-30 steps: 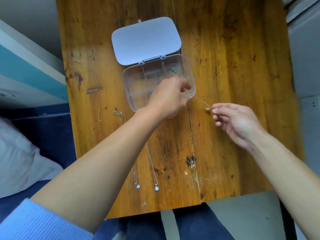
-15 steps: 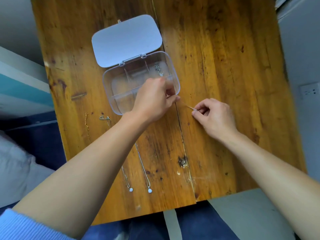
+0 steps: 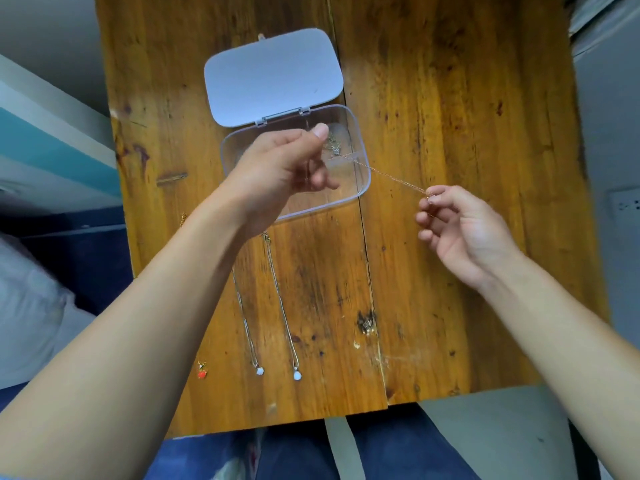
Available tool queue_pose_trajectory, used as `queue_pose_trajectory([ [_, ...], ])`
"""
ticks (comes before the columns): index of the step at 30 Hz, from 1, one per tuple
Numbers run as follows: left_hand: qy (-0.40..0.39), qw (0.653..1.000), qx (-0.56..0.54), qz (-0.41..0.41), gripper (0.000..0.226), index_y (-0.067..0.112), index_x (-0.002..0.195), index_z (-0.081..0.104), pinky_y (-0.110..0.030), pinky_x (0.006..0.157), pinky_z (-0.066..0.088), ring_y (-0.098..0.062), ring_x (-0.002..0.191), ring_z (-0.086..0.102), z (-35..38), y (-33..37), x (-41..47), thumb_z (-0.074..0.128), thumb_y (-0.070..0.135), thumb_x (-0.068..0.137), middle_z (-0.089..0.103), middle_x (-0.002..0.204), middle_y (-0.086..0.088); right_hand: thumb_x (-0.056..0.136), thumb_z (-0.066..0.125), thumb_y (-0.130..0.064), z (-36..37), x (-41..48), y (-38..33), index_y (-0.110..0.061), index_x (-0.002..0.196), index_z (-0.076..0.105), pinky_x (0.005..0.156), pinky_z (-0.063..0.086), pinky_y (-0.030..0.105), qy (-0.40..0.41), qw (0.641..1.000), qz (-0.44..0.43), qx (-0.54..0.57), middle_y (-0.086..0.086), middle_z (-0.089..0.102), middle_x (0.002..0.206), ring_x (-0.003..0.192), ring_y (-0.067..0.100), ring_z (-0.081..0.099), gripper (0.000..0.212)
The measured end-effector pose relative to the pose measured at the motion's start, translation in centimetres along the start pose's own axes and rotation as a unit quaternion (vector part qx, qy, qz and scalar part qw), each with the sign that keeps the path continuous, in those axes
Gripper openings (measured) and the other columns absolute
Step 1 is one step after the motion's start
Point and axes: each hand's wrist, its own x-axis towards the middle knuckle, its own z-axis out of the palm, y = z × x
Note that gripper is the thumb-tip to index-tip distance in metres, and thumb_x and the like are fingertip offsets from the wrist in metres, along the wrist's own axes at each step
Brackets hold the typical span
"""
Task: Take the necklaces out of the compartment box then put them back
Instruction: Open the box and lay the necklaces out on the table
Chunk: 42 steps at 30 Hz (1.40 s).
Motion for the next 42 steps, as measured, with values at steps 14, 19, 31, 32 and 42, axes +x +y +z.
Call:
queue_pose_trajectory([
  [14, 0.193, 0.976, 0.103, -0.02, 0.014, -0.008, 0.099, 0.068, -0.022, 0.057, 0.058, -0.016, 0.057, 0.064, -5.9, -4.2, -8.2, 0.064, -0.007, 0.085, 0.068, 0.074, -0.015, 0.085, 0.063, -0.003, 0.0, -5.0, 5.6, -0.006, 0.094, 0.069, 0.045, 0.047, 0.017, -0.001, 0.997, 0.062, -0.035, 0.004, 0.071, 0.073, 0.059, 0.01, 0.063, 0.011],
  [19, 0.265, 0.935, 0.237, 0.008, 0.008, 0.005, 0.087, 0.073, -0.036, 0.07, 0.062, -0.023, 0.065, 0.07, -5.4, -6.5, -8.9, 0.067, 0.001, 0.085, 0.073, 0.077, -0.015, 0.079, 0.073, 0.0, -0.5, -8.2, 10.2, -0.01, 0.091, 0.068, 0.045, 0.047, 0.018, 0.04, 0.959, 0.006, -0.279, 0.004, 0.073, 0.064, 0.057, 0.01, 0.067, 0.017],
  [31, 0.232, 0.858, 0.449, 0.089, 0.019, 0.01, 0.099, 0.076, -0.037, 0.086, 0.053, -0.032, 0.094, 0.068, -1.1, -9.8, -4.2, 0.062, 0.009, 0.086, 0.075, 0.098, -0.015, 0.075, 0.081, -0.014, -0.1, -13.7, 16.4, -0.008, 0.081, 0.069, 0.05, 0.049, 0.018, 0.055, 0.957, 0.045, -0.283, 0.006, 0.074, 0.067, 0.064, 0.01, 0.072, 0.015],
  [32, 0.226, 0.85, 0.465, 0.099, 0.018, 0.009, 0.097, 0.075, -0.039, 0.084, 0.053, -0.034, 0.092, 0.068, -0.8, -10.0, -4.1, 0.062, 0.01, 0.086, 0.075, 0.097, -0.015, 0.075, 0.081, -0.013, 0.1, -13.8, 16.7, -0.009, 0.082, 0.069, 0.05, 0.049, 0.019, 0.054, 0.959, 0.051, -0.275, 0.005, 0.075, 0.067, 0.065, 0.012, 0.072, 0.015],
  [42, 0.182, 0.784, 0.581, 0.124, 0.021, 0.004, 0.097, 0.068, -0.046, 0.077, 0.05, -0.039, 0.089, 0.062, -0.9, -10.5, -2.9, 0.05, 0.015, 0.093, 0.068, 0.101, -0.016, 0.078, 0.078, -0.036, 1.7, -12.3, 18.5, -0.027, 0.077, 0.062, 0.07, 0.055, 0.03, 0.039, 0.895, 0.002, -0.445, -0.01, 0.07, 0.056, 0.057, 0.003, 0.068, 0.018],
])
